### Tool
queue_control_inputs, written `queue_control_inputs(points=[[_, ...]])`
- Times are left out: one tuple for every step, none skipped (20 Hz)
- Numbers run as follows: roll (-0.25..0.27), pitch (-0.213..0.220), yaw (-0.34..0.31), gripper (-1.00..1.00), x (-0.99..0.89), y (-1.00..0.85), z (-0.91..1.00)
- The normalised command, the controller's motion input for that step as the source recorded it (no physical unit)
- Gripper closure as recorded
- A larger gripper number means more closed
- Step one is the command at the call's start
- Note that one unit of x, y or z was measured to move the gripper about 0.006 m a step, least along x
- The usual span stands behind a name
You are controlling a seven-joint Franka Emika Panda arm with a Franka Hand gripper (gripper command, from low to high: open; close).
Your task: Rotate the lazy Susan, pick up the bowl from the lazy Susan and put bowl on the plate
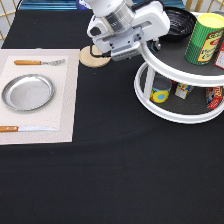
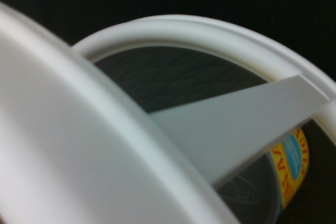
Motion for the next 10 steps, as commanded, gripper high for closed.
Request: queue_control_inputs(points=[[-0.045,-0.007,0.162,-1.0,0.06,0.0,0.51],[-0.043,-0.002,0.168,-1.0,0.0,0.0,0.64],[-0.062,-0.014,0.148,-1.0,-0.07,0.0,0.8],[-0.078,-0.018,0.123,-1.0,-0.13,0.0,0.99],[-0.089,-0.019,0.109,-1.0,-0.12,0.0,1.0],[-0.11,-0.031,0.086,-1.0,-0.19,0.05,1.0],[-0.123,-0.041,0.08,-1.0,-0.29,0.08,1.0],[-0.126,-0.049,0.064,-1.0,-0.32,0.08,1.0],[-0.137,-0.06,0.055,-1.0,-0.41,0.14,1.0],[-0.137,-0.073,0.046,-1.0,-0.53,0.13,1.0]])
